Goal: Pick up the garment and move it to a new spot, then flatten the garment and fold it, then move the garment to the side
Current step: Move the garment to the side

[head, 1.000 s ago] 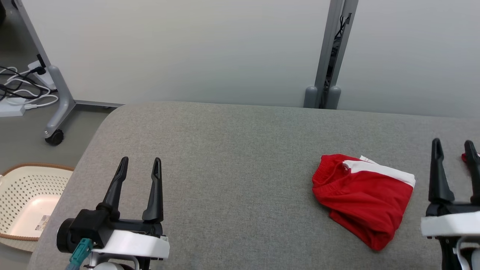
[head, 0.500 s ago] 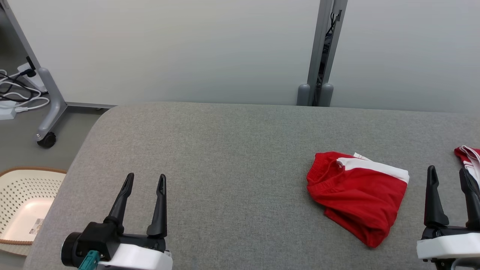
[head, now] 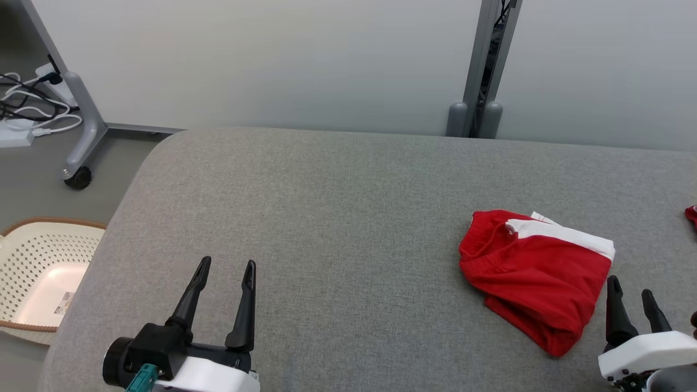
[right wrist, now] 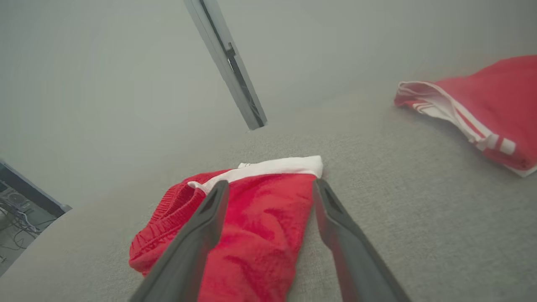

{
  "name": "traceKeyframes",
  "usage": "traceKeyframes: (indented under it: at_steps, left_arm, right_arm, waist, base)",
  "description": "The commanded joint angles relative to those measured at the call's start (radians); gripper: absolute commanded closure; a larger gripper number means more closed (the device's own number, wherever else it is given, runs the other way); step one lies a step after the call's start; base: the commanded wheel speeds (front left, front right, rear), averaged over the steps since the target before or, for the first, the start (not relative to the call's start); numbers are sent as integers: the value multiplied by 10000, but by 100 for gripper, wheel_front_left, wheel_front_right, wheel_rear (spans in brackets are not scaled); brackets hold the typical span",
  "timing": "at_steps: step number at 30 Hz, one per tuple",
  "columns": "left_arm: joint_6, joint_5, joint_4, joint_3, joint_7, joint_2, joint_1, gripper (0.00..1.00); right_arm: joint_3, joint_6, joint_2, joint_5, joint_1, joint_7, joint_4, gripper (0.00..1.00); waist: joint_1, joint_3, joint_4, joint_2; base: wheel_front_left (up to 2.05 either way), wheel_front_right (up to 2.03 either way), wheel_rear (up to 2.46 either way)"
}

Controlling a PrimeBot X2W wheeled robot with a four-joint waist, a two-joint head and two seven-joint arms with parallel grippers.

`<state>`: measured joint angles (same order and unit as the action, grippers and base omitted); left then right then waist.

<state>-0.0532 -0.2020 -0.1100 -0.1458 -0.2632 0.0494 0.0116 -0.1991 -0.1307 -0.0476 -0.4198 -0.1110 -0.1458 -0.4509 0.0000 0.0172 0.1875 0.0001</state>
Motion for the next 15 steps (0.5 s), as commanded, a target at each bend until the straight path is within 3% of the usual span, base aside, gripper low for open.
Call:
traceKeyframes:
  at_steps: [1,15]
  left_arm:
    - [-72,78,-38,0,-6,34,-179,0]
    - [-313,162,-115,-265,-6,33,-735,0]
  right_arm:
    - [-94,0,-72,-154,-177,165,-150,0]
    - [-659,0,-187,-708,-1979,1630,-2518,0]
  waist:
    - [0,-123,92,-1]
    - [0,-1221,514,-1]
  base:
    - [0,0,0]
    - [0,0,0]
